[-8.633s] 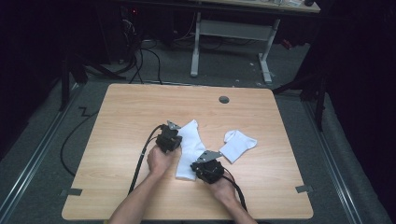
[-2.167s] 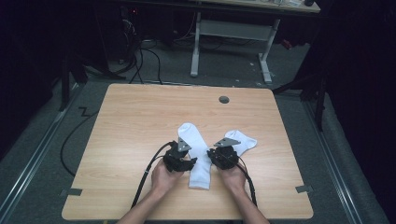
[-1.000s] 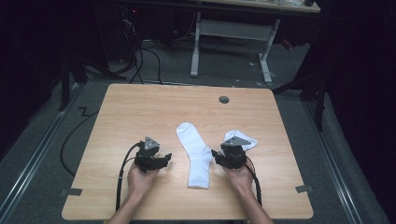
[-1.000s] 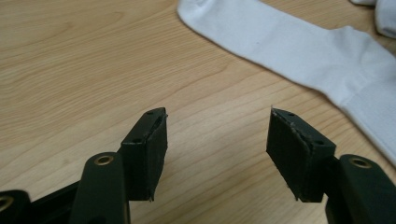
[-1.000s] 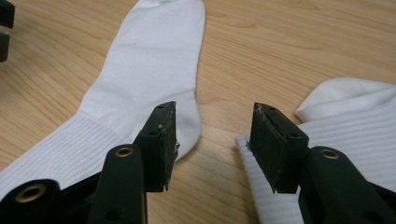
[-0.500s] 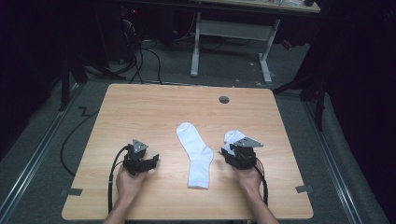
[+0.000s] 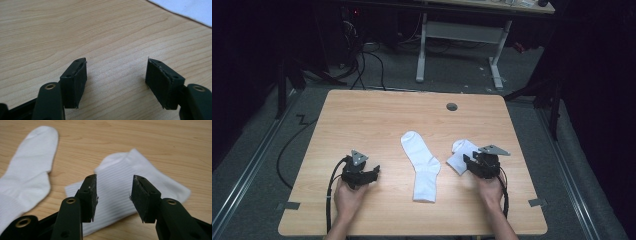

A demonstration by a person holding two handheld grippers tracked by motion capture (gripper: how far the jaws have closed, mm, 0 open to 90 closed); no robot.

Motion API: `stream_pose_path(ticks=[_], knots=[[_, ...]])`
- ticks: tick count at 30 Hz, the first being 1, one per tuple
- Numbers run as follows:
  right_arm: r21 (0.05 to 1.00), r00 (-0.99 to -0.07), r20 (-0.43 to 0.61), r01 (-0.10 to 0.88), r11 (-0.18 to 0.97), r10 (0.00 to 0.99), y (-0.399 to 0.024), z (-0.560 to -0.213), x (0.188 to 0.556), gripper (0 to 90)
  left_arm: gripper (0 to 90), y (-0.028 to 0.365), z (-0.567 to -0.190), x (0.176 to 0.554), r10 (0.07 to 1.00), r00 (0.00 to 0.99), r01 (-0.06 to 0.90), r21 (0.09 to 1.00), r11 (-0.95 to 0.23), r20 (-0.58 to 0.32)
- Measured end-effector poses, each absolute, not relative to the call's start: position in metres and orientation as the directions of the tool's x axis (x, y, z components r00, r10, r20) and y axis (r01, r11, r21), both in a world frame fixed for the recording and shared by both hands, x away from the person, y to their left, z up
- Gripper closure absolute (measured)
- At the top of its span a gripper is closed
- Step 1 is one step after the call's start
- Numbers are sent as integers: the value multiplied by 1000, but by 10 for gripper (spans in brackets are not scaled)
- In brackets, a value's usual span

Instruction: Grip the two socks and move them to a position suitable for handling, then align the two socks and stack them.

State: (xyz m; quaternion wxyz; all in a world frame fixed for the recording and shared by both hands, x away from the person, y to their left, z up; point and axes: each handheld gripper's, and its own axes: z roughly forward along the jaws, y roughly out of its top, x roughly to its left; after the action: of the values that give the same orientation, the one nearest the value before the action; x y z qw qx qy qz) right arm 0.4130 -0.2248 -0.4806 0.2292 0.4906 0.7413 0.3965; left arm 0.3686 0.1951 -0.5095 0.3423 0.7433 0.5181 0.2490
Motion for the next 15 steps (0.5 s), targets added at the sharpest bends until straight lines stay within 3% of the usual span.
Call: stream_pose_path(ticks=[10, 15], knots=[[795, -366, -14, 561, 233, 930, -232, -479, 429, 533, 334, 195, -509, 369, 940, 342, 600, 766, -230, 14], [776, -356, -30, 581, 247, 934, -231, -481, 442, 479, 333, 195, -509, 369, 939, 342, 600, 766, -230, 14]])
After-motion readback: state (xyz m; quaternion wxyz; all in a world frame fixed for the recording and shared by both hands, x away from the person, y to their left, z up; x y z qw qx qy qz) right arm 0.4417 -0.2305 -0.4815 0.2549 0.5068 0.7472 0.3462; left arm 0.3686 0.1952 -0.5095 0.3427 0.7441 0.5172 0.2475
